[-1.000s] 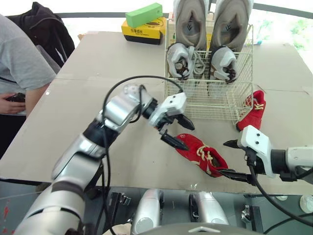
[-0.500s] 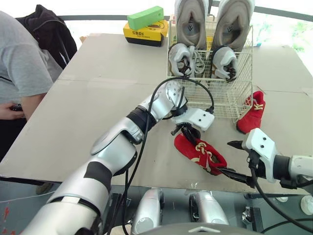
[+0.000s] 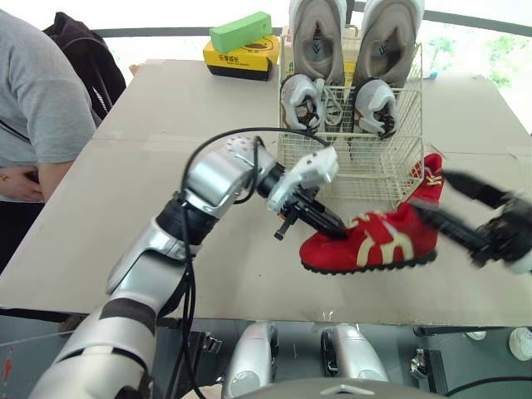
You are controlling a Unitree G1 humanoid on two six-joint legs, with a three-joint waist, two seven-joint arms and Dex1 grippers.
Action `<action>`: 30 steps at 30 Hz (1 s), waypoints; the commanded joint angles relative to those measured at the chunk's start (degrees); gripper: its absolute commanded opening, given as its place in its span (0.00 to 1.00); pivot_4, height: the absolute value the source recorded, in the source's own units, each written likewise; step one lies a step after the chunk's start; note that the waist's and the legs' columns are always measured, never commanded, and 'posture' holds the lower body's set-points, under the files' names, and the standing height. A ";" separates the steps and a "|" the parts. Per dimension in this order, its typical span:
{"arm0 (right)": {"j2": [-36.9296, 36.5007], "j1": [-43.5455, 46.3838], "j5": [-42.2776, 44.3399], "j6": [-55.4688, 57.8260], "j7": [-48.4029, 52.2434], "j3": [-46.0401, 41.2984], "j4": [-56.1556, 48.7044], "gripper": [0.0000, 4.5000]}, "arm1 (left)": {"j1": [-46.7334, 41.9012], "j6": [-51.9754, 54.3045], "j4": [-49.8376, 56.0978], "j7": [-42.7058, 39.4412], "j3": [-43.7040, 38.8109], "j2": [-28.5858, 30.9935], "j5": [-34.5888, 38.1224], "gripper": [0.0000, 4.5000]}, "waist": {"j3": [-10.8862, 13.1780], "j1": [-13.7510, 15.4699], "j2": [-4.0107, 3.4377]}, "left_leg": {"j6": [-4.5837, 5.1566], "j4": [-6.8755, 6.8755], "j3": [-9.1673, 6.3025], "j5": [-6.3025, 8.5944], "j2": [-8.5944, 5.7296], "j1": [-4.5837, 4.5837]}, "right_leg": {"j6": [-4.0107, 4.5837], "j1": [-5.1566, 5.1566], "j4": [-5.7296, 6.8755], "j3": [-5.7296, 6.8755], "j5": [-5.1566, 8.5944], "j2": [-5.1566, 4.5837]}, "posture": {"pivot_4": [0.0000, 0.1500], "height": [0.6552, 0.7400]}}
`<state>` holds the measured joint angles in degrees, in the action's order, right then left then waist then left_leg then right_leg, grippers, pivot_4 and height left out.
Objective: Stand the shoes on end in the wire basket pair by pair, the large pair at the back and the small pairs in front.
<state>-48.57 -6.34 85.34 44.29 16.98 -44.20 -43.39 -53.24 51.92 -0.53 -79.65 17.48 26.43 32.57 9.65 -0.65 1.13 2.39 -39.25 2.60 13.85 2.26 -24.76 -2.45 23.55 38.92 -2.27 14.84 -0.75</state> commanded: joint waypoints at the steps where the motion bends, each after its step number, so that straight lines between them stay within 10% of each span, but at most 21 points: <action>1: -1.24 2.37 7.00 -3.74 -6.15 -1.85 2.04 1.00 | 2.65 7.91 8.15 15.93 -16.06 -4.91 9.45 0.01 | 0.00 -0.01 0.00 | 0.00 -0.01 -0.05 0.00 0.01 -0.02 | 0.00 0.00 0.01 0.01 0.00 0.00 | 1.00 1.00; 8: -7.32 7.01 13.52 -3.74 -8.74 2.27 3.66 1.00 | 7.94 4.09 17.27 39.09 -26.57 -11.53 8.15 0.01 | -0.01 0.01 -0.01 | -0.01 0.01 0.01 -0.01 -0.02 0.01 | -0.01 -0.01 0.03 -0.07 -0.01 0.00 | 1.00 1.00; 15: -8.31 21.91 10.46 -4.06 -17.34 25.04 2.54 1.00 | 9.43 -12.24 17.77 53.29 -22.74 -16.66 -4.16 0.01 | -0.02 0.06 0.10 | -0.01 0.01 0.08 -0.01 -0.05 0.03 | -0.01 0.00 -0.01 -0.12 -0.02 0.02 | 1.00 1.00; 30: 4.10 38.36 5.52 -2.39 -33.21 38.07 11.77 1.00 | 11.89 -27.06 16.65 53.31 -19.57 -17.41 -8.60 0.01 | -0.01 0.42 0.12 | -0.01 0.04 0.14 -0.01 -0.04 -0.09 | 0.00 0.09 -0.04 -0.07 -0.02 -0.10 | 1.00 1.00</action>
<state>-44.53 30.66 91.82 42.21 -16.46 -5.27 -30.77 -40.04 27.87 15.00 -27.57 -0.70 9.68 23.83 9.64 -0.22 1.25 2.38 -39.21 2.73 13.84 2.21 -24.85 -2.44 23.63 38.88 -2.34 14.81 -0.85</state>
